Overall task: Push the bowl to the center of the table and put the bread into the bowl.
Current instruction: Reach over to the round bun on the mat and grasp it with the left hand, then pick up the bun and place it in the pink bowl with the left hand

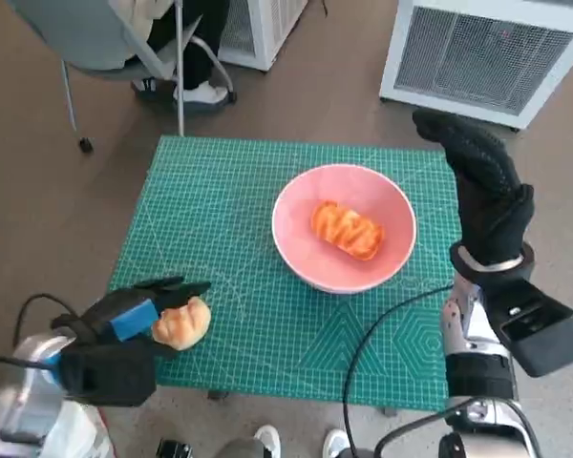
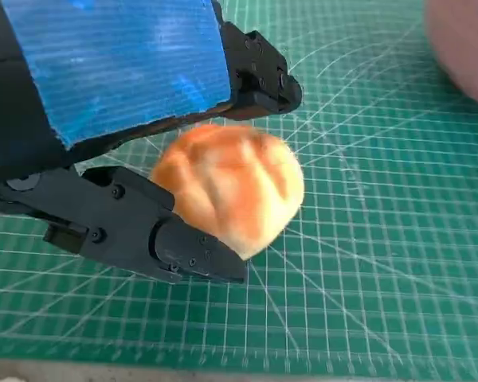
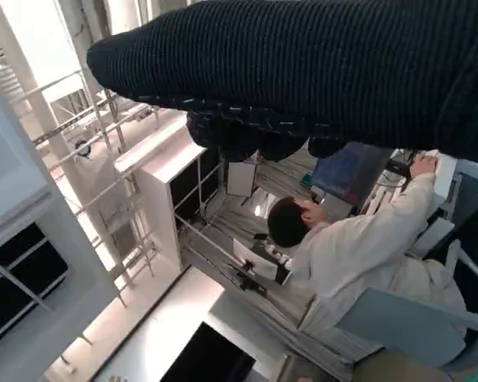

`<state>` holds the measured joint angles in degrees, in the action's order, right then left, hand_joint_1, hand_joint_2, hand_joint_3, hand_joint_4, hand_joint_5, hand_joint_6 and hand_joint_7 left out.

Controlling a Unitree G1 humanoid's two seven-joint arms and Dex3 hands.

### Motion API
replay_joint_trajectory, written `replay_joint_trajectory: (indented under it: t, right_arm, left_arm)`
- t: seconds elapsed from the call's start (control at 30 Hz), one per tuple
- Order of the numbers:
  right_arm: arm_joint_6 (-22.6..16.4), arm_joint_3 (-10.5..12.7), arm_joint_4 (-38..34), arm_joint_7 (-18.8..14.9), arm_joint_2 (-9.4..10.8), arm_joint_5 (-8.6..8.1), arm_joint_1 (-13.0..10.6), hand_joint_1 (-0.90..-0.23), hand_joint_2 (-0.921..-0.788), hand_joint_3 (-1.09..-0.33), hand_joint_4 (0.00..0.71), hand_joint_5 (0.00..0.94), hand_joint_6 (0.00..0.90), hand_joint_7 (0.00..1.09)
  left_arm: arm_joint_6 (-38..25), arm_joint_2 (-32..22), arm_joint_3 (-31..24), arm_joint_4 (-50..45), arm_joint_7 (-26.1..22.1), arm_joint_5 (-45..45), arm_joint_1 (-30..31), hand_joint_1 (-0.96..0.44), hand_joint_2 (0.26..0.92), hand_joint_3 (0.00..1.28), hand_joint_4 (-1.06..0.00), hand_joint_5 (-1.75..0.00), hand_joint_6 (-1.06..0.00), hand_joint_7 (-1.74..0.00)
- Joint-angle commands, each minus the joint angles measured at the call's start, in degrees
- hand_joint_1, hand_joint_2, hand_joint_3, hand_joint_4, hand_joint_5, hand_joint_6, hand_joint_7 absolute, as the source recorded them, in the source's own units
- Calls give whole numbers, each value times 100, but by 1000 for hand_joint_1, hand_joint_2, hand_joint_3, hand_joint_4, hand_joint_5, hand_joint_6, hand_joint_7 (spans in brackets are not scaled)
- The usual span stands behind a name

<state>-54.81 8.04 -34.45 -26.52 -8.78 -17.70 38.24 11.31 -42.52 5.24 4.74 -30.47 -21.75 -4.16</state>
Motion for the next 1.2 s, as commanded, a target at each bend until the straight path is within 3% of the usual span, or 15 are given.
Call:
replay_joint_trajectory:
  t: [0.03,0.23,0.27,0.3,0.4,0.47,0.63,0.87,1.2]
  right_arm:
    - [59,6,-78,-54,-20,17,-39,-613,-921,-808,388,0,312,192]
    - [48,4,-33,-34,-25,44,-75,-615,-921,-807,388,1,312,193]
    - [50,4,-22,-31,-26,46,-81,-615,-921,-807,388,0,312,193]
    - [50,6,-16,-30,-29,45,-88,-615,-921,-808,388,0,312,193]
    - [61,15,-5,-30,-41,36,-95,-616,-921,-807,388,0,312,192]
    - [69,21,-1,-27,-50,37,-92,-616,-921,-807,388,0,312,192]
    - [81,31,-4,-27,-66,41,-85,-616,-921,-805,388,0,312,192]
    - [82,39,-44,-32,-69,49,-51,-615,-921,-805,388,0,312,190]
    - [89,24,-101,-7,-37,90,25,-612,-921,-808,388,0,312,189]
  left_arm:
    - [257,172,129,588,464,-177,-213,-127,867,16,-507,-41,-503,-42]
    - [707,265,131,1053,1067,-246,-286,-13,912,38,-748,-102,-688,-89]
    - [762,265,127,1071,1132,-247,-289,-8,915,79,-699,-542,-629,-480]
    - [817,253,108,1028,1183,-234,-288,-5,917,117,-655,-838,-578,-743]
    - [962,198,7,830,1280,-123,-287,-1,919,127,-596,-1200,-604,-975]
    - [1067,174,-109,669,1313,11,-289,1,920,116,-582,-1273,-639,-1017]
    - [1272,253,-400,276,1296,461,-442,2,920,99,-570,-1324,-680,-1052]
    - [1457,465,-572,-146,1396,766,-1003,3,920,54,-622,-1266,-729,-1029]
    - [1204,1242,-273,-289,1624,595,-2514,2,920,42,-637,-1225,-735,-1050]
